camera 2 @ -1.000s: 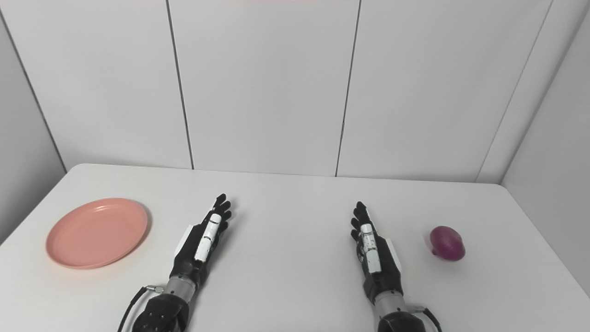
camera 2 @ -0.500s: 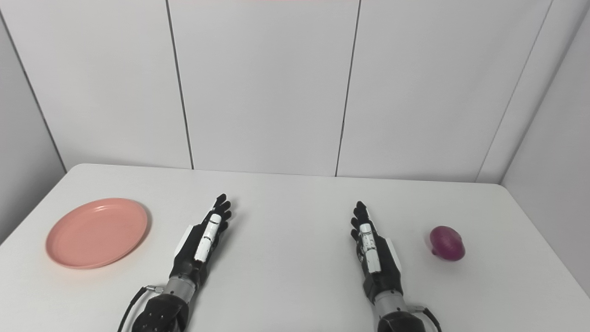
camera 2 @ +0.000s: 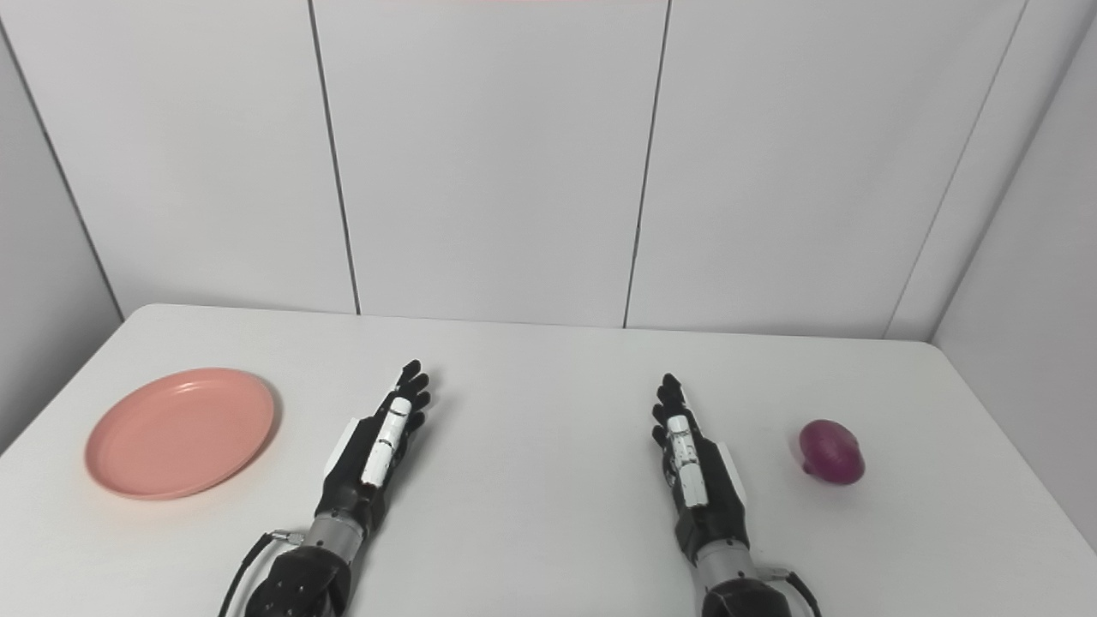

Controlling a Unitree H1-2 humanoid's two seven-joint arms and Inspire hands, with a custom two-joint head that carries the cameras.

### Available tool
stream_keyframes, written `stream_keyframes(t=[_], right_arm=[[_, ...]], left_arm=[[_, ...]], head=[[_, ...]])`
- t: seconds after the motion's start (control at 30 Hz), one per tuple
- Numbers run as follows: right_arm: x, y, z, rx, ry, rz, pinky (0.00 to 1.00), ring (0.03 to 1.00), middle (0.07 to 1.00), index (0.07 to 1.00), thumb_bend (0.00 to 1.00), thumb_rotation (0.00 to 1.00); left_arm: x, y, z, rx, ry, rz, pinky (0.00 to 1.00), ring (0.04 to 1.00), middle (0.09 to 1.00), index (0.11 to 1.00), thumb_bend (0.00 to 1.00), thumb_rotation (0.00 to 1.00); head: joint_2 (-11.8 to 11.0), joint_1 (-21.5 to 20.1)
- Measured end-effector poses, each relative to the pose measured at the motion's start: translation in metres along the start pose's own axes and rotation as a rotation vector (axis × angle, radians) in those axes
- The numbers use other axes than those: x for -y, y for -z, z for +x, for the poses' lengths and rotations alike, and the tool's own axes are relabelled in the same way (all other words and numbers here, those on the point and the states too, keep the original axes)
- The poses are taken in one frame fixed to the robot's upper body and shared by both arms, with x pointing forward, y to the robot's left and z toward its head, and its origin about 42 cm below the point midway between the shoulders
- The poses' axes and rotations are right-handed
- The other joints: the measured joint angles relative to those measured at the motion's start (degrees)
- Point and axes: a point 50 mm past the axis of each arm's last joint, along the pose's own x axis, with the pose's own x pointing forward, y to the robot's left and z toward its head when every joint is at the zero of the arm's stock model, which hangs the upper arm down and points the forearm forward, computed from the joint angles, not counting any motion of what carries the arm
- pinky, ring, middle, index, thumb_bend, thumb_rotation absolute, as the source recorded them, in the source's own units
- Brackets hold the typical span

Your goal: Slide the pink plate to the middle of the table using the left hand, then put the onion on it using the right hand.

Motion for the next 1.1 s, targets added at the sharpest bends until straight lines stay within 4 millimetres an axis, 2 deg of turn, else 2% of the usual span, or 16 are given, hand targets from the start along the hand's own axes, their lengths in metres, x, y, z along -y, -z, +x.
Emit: stream_keyframes(t=[0.5,0.6,0.63,0.67,0.7,0.73,0.77,0.8,0.83,0.9,0.93,0.97,1.0,1.07,1.1], right_arm=[[0.000,-0.001,0.000,0.003,-0.002,0.003,1.00,1.000,1.000,1.000,0.55,0.91],[0.000,-0.001,0.000,0.002,-0.008,0.002,1.00,1.000,1.000,1.000,0.55,0.95],[0.002,-0.001,0.000,0.001,-0.009,-0.003,1.00,1.000,1.000,1.000,0.54,0.95],[0.003,-0.001,0.000,0.000,-0.011,-0.005,1.00,1.000,1.000,1.000,0.56,0.95],[0.004,0.000,0.000,-0.002,-0.014,-0.005,1.00,1.000,1.000,1.000,0.56,0.95],[0.005,0.000,-0.001,-0.004,-0.019,-0.004,1.00,1.000,1.000,1.000,0.56,0.95],[0.006,0.000,-0.001,-0.004,-0.024,0.003,1.00,1.000,1.000,1.000,0.55,0.95],[0.007,0.001,-0.001,-0.005,-0.025,0.006,1.00,1.000,1.000,1.000,0.55,0.95],[0.009,0.002,-0.001,-0.006,-0.025,0.012,1.00,1.000,1.000,1.000,0.56,0.94],[0.014,0.003,0.002,-0.002,-0.031,0.040,1.00,1.000,1.000,1.000,0.56,0.94],[0.016,0.002,0.004,0.004,-0.035,0.046,1.00,1.000,1.000,1.000,0.57,0.94],[0.019,0.002,0.006,0.006,-0.036,0.050,1.00,1.000,1.000,1.000,0.55,0.92],[0.022,0.002,0.007,0.017,-0.034,0.054,1.00,1.000,1.000,1.000,0.54,0.91],[0.030,0.000,0.010,0.038,-0.031,0.054,1.00,1.000,1.000,1.000,0.53,0.90],[0.032,0.000,0.011,0.039,-0.026,0.056,1.00,1.000,1.000,1.000,0.52,0.90]], left_arm=[[0.000,0.000,0.000,0.000,0.001,0.000,0.99,0.977,0.987,0.984,0.52,1.00],[0.001,0.000,0.000,-0.001,0.001,-0.001,0.99,0.981,0.991,0.986,0.54,1.00],[0.002,0.000,0.000,0.000,0.003,-0.002,0.99,0.981,0.991,0.986,0.54,1.00],[0.003,0.000,0.000,0.000,0.005,-0.004,1.00,0.984,0.992,0.987,0.55,1.00],[0.004,0.000,0.000,-0.001,0.007,-0.004,1.00,0.986,0.993,0.987,0.55,1.00],[0.006,0.000,0.000,-0.001,0.008,-0.004,1.00,0.987,0.993,0.986,0.55,1.00],[0.007,0.000,0.000,-0.001,0.007,-0.002,1.00,0.989,0.991,0.983,0.56,1.00],[0.009,0.000,0.000,-0.002,0.004,0.006,0.99,0.989,0.991,0.983,0.56,1.00],[0.011,0.000,0.000,-0.002,0.005,0.018,0.99,0.992,0.993,0.984,0.57,1.00],[0.017,0.002,0.001,-0.006,0.007,0.039,0.99,0.998,0.996,0.986,0.58,1.00],[0.021,0.002,0.002,-0.004,0.010,0.047,1.00,0.999,0.997,0.987,0.58,1.00],[0.024,0.002,0.003,-0.002,0.011,0.057,0.99,0.999,0.997,0.984,0.59,1.00],[0.027,0.002,0.003,-0.002,0.010,0.065,0.99,0.998,0.998,0.982,0.60,1.00],[0.034,0.002,0.006,-0.005,0.001,0.077,0.99,0.999,1.000,0.986,0.60,1.00],[0.037,0.003,0.007,-0.007,0.004,0.082,0.99,1.000,1.000,0.987,0.60,1.00]], head=[[-0.35,0.52],[-1.14,3.76],[-1.84,7.43],[-1.85,7.47],[-2.72,10.43],[-2.90,10.89],[-3.77,13.51],[-3.78,13.53],[-5.00,16.75],[-5.19,17.23],[-6.14,19.31],[-6.15,21.25],[-7.98,23.01],[-8.00,23.03],[-8.78,24.42]])
